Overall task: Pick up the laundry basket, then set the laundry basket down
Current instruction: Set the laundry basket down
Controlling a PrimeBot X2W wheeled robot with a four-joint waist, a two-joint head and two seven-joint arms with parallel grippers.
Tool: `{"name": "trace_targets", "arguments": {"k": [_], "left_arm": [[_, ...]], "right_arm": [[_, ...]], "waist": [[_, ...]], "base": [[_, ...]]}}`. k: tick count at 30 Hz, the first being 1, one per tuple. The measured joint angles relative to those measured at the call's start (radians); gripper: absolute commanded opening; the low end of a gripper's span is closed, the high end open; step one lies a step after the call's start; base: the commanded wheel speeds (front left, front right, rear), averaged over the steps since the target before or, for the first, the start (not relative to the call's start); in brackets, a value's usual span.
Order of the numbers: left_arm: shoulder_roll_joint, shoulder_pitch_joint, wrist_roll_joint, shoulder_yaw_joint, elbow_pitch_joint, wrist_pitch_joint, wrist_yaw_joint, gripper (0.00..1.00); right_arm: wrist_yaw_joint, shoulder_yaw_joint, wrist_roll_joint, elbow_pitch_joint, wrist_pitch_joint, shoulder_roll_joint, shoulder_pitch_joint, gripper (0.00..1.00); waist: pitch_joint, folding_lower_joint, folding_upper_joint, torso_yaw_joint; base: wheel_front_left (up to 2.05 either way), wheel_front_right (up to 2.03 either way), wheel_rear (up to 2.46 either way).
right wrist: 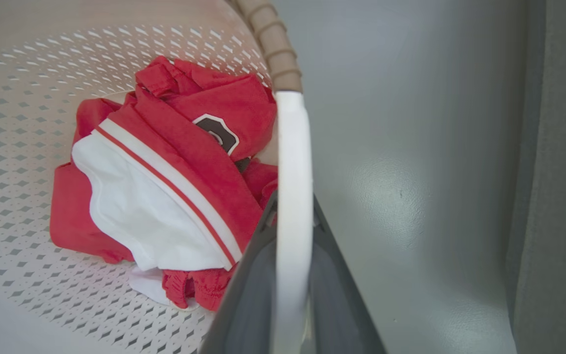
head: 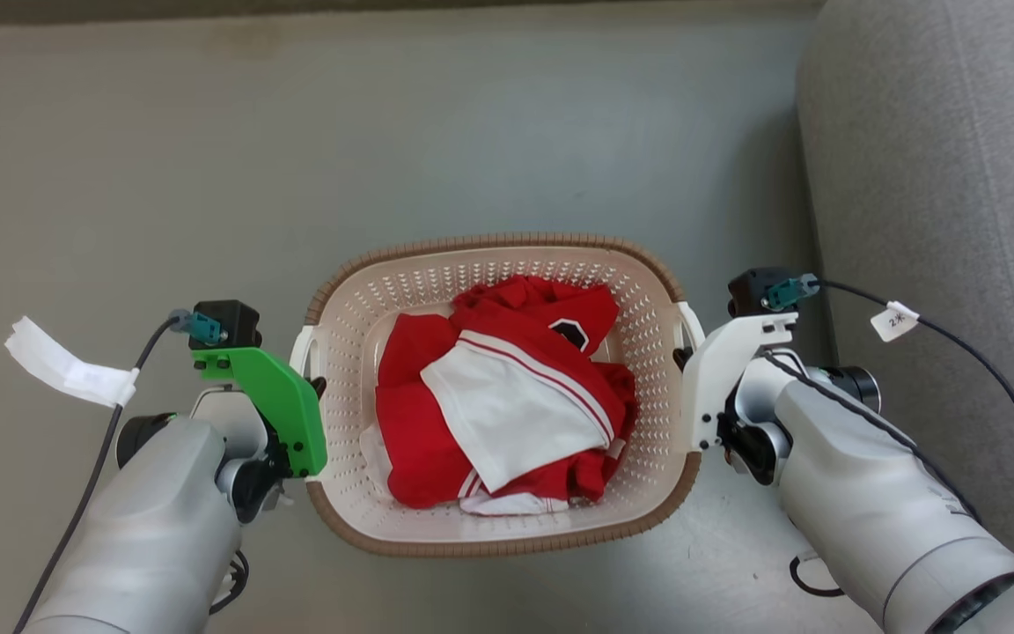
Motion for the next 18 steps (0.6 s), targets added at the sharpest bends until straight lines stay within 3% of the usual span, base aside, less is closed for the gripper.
{"name": "trace_targets", "arguments": {"k": [18], "left_arm": [[0.003,-0.148,0.031,0.01,-0.001,-0.109,0.0,0.0]], "right_arm": [[-0.018,-0.011,-0.012,0.0,-0.065,-0.016,-0.163,0.0]], "waist": [[0.272,0.0001,0.0,0.024]], "base": [[0.0,0.0,0.0]]}}
